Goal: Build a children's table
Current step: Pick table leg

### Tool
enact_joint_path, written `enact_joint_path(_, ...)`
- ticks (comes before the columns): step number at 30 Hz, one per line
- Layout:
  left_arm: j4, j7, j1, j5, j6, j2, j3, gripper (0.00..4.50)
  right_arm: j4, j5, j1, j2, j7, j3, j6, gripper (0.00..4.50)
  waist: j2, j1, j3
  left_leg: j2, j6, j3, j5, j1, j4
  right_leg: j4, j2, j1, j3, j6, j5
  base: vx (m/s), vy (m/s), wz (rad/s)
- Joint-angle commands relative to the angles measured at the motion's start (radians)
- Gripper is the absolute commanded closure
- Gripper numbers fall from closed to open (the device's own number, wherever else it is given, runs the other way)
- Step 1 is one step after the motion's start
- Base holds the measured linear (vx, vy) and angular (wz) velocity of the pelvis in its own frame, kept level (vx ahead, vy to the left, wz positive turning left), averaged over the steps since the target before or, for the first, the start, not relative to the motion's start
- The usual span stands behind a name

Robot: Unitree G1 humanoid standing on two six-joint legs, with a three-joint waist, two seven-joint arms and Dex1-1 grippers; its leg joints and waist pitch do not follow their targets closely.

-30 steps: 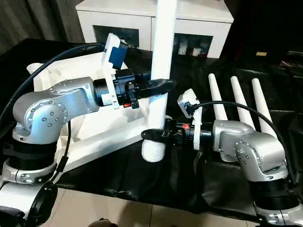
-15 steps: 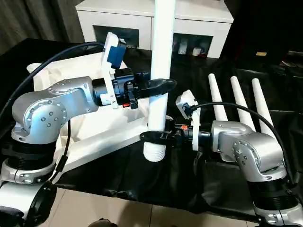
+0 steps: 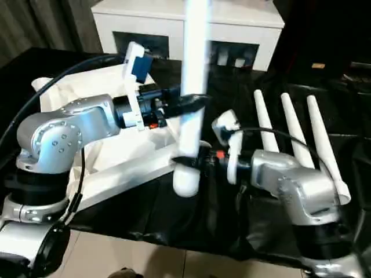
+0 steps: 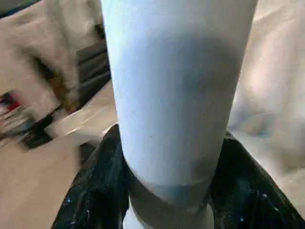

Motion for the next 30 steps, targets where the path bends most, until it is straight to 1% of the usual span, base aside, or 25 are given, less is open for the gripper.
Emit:
enact_joint_path(1, -0.012, 0.004, 0.016, 0.009, 0.0, 0.012, 0.011, 1.57, 0.024, -0.026, -0.016, 0.021, -0.091, -0.072, -0.04, 2.62, -0.013, 0.0, -0.076, 0.054, 0.018, -0.02, -0.019, 0.012, -0.07, -0.074, -0.079, 0.058, 0.048, -0.233, -0.054, 0.0, 0.0, 0.0)
enact_joint_path(2, -0.013, 0.005, 0.019, 0.011, -0.002, 0.015, 0.011, 1.49, 0.025, -0.027, -0.016, 0.024, -0.1, -0.078, -0.044, 2.62, -0.014, 0.0, -0.077, 0.054, 0.017, -0.021, -0.017, 0.011, -0.07, -0.072, -0.079, 0.059, 0.048, -0.233, -0.049, 0.0, 0.0, 0.0)
enact_joint_path(3, -0.014, 0.008, 0.028, 0.019, -0.015, 0.023, 0.013, 1.34, 0.031, -0.037, -0.014, 0.033, -0.13, -0.093, -0.056, 2.62, -0.01, 0.001, -0.078, 0.054, 0.017, -0.021, -0.016, 0.013, -0.069, -0.071, -0.077, 0.059, 0.048, -0.233, -0.039, 0.0, 0.0, 0.0)
enact_joint_path(5, -0.01, 0.03, 0.036, 0.037, -0.063, 0.022, 0.032, 1.16, 0.031, -0.044, -0.005, 0.036, -0.155, -0.109, -0.068, 2.62, -0.012, -0.002, -0.077, 0.054, 0.019, -0.021, -0.016, 0.01, -0.07, -0.071, -0.076, 0.061, 0.048, -0.229, -0.021, 0.0, 0.0, 0.0)
enact_joint_path(6, 0.003, 0.055, 0.037, 0.065, -0.114, 0.02, 0.044, 1.15, 0.029, -0.066, 0.006, 0.033, -0.175, -0.111, -0.087, 2.62, -0.009, -0.002, -0.078, 0.055, 0.021, -0.022, -0.016, 0.01, -0.069, -0.072, -0.078, 0.063, 0.048, -0.227, -0.013, 0.0, 0.0, 0.0)
enact_joint_path(7, 0.01, 0.057, 0.053, 0.124, -0.189, 0.036, 0.018, 1.12, 0.035, -0.095, 0.014, 0.029, -0.195, -0.107, -0.111, 2.62, -0.005, -0.003, -0.077, 0.054, 0.02, -0.023, -0.023, 0.01, -0.07, -0.072, -0.077, 0.063, 0.047, -0.226, -0.014, 0.0, 0.0, 0.0)
enact_joint_path(8, 0.01, 0.057, 0.053, 0.124, -0.189, 0.036, 0.018, 1.1, 0.035, -0.095, 0.014, 0.029, -0.195, -0.107, -0.111, 2.62, -0.006, -0.003, -0.077, 0.056, 0.022, -0.025, -0.026, 0.01, -0.071, -0.077, -0.078, 0.062, 0.047, -0.219, -0.02, 0.0, 0.0, 0.0)
enact_joint_path(9, 0.021, 0.068, 0.073, 0.189, -0.263, 0.051, -0.013, 1.1, 0.049, -0.14, 0.021, 0.026, -0.226, -0.1, -0.154, 2.62, -0.008, -0.006, -0.077, 0.055, 0.017, -0.023, -0.034, 0.011, -0.072, -0.074, -0.078, 0.064, 0.048, -0.216, -0.023, 0.0, 0.0, 0.0)
enact_joint_path(10, 0.044, 0.072, 0.141, 0.317, -0.388, 0.094, -0.117, 1.09, 0.073, -0.223, 0.043, 0.013, -0.257, -0.073, -0.242, 2.62, -0.006, -0.008, -0.075, 0.056, 0.014, -0.024, -0.041, 0.009, -0.073, -0.078, -0.078, 0.062, 0.048, -0.204, -0.039, 0.0, 0.0, 0.0)
enact_joint_path(11, 0.044, 0.072, 0.141, 0.317, -0.388, 0.094, -0.117, 1.09, 0.073, -0.223, 0.043, 0.013, -0.257, -0.073, -0.242, 2.62, -0.007, -0.004, -0.075, 0.061, 0.014, -0.029, -0.042, 0.009, -0.074, -0.083, -0.082, 0.06, 0.047, -0.187, -0.054, 0.0, 0.0, 0.0)
enact_joint_path(12, 0.055, 0.063, 0.202, 0.39, -0.445, 0.128, -0.208, 1.09, 0.082, -0.272, 0.058, 0.001, -0.284, -0.053, -0.271, 2.62, -0.004, -0.011, -0.074, 0.058, 0.003, -0.025, -0.058, 0.011, -0.076, -0.082, -0.08, 0.061, 0.048, -0.169, -0.079, 0.0, 0.0, 0.0)
enact_joint_path(13, 0.058, 0.061, 0.221, 0.409, -0.457, 0.138, -0.235, 1.09, 0.083, -0.284, 0.063, -0.004, -0.293, -0.048, -0.272, 2.62, -0.002, -0.013, -0.078, 0.058, 0.0, -0.024, -0.043, 0.013, -0.076, -0.078, -0.076, 0.06, 0.049, -0.161, -0.063, 0.0, 0.0, 0.0)
enact_joint_path(14, 0.072, 0.065, 0.242, 0.435, -0.47, 0.15, -0.268, 1.09, 0.086, -0.276, 0.066, 0.003, -0.301, -0.059, -0.264, 2.62, -0.001, -0.014, -0.079, 0.057, -0.001, -0.025, -0.037, 0.013, -0.075, -0.075, -0.074, 0.06, 0.048, -0.163, -0.052, 0.0, 0.0, 0.0)
enact_joint_path(15, 0.086, 0.063, 0.265, 0.463, -0.485, 0.163, -0.303, 1.09, 0.088, -0.269, 0.07, 0.008, -0.308, -0.069, -0.26, 2.62, 0.004, -0.015, -0.08, 0.057, 0.002, -0.024, -0.041, 0.013, -0.075, -0.076, -0.074, 0.057, 0.049, -0.172, -0.041, 0.0, 0.0, 0.0)
enact_joint_path(17, 0.125, 0.042, 0.32, 0.516, -0.509, 0.194, -0.386, 1.09, 0.074, -0.242, 0.086, 0.016, -0.295, -0.087, -0.252, 2.62, 0.0, -0.015, -0.077, 0.058, 0.007, -0.024, -0.066, 0.012, -0.078, -0.078, -0.076, 0.056, 0.05, -0.18, -0.047, 0.0, 0.0, 0.0)
enact_joint_path(20, 0.151, 0.035, 0.334, 0.537, -0.529, 0.192, -0.395, 1.09, 0.066, -0.24, 0.094, 0.016, -0.28, -0.083, -0.257, 2.62, 0.003, -0.015, -0.074, 0.061, -0.002, -0.024, -0.104, 0.015, -0.082, -0.081, -0.079, 0.055, 0.05, -0.197, -0.08, 0.0, 0.0, 0.0)
enact_joint_path(21, 0.151, 0.035, 0.334, 0.537, -0.529, 0.192, -0.395, 1.27, 0.066, -0.24, 0.094, 0.016, -0.28, -0.083, -0.257, 2.62, 0.003, -0.016, -0.072, 0.061, -0.004, -0.023, -0.119, 0.016, -0.083, -0.085, -0.078, 0.053, 0.05, -0.2, -0.098, 0.0, 0.0, 0.0)
enact_joint_path(22, 0.215, 0.032, 0.329, 0.545, -0.544, 0.171, -0.384, 1.27, 0.052, -0.234, 0.102, 0.016, -0.261, -0.074, -0.263, 2.62, -0.001, -0.017, -0.071, 0.06, -0.004, -0.022, -0.128, 0.016, -0.083, -0.087, -0.078, 0.054, 0.051, -0.201, -0.11, 0.0, 0.0, 0.0)
enact_joint_path(23, 0.215, 0.032, 0.329, 0.545, -0.544, 0.171, -0.384, 1.45, 0.052, -0.234, 0.102, 0.016, -0.261, -0.074, -0.263, 2.62, 0.0, -0.018, -0.069, 0.058, -0.005, -0.021, -0.132, 0.015, -0.083, -0.088, -0.077, 0.054, 0.051, -0.199, -0.118, 0.0, 0.0, 0.0)
enact_joint_path(24, 0.253, 0.043, 0.32, 0.561, -0.56, 0.163, -0.38, 1.45, 0.046, -0.229, 0.105, 0.018, -0.252, -0.072, -0.262, 2.62, 0.001, -0.016, -0.07, 0.058, -0.003, -0.022, -0.138, 0.018, -0.083, -0.091, -0.077, 0.051, 0.052, -0.193, -0.131, 0.0, 0.0, 0.0)
enact_joint_path(25, 0.289, 0.047, 0.307, 0.571, -0.565, 0.162, -0.379, 1.56, 0.041, -0.229, 0.107, 0.019, -0.246, -0.067, -0.263, 2.62, 0.004, -0.014, -0.072, 0.06, -0.007, -0.024, -0.137, 0.019, -0.084, -0.088, -0.08, 0.053, 0.052, -0.19, -0.127, 0.0, 0.0, 0.0)
enact_joint_path(26, 0.354, 0.056, 0.281, 0.6, -0.588, 0.164, -0.39, 1.56, 0.037, -0.229, 0.11, 0.019, -0.236, -0.059, -0.266, 2.62, 0.003, -0.016, -0.071, 0.057, -0.004, -0.023, -0.137, 0.016, -0.083, -0.091, -0.076, 0.051, 0.052, -0.184, -0.13, 0.0, 0.0, 0.0)
enact_joint_path(27, 0.387, 0.065, 0.265, 0.609, -0.584, 0.162, -0.394, 1.79, 0.036, -0.23, 0.113, 0.017, -0.23, -0.055, -0.268, 2.62, 0.002, -0.016, -0.073, 0.057, -0.007, -0.024, -0.139, 0.019, -0.084, -0.09, -0.078, 0.052, 0.052, -0.178, -0.134, 0.0, 0.0, 0.0)
enact_joint_path(29, 0.416, 0.066, 0.253, 0.61, -0.582, 0.159, -0.396, 1.93, 0.035, -0.23, 0.115, 0.017, -0.228, -0.053, -0.269, 2.62, 0.002, -0.015, -0.073, 0.058, -0.006, -0.025, -0.137, 0.017, -0.084, -0.09, -0.079, 0.051, 0.051, -0.181, -0.126, 0.0, 0.0, 0.0)
enact_joint_path(30, 0.458, 0.043, 0.232, 0.596, -0.579, 0.145, -0.395, 1.97, 0.035, -0.231, 0.12, 0.015, -0.226, -0.05, -0.271, 2.62, 0.002, -0.017, -0.073, 0.059, -0.007, -0.026, -0.134, 0.015, -0.086, -0.089, -0.081, 0.053, 0.051, -0.188, -0.12, 0.0, 0.0, 0.0)
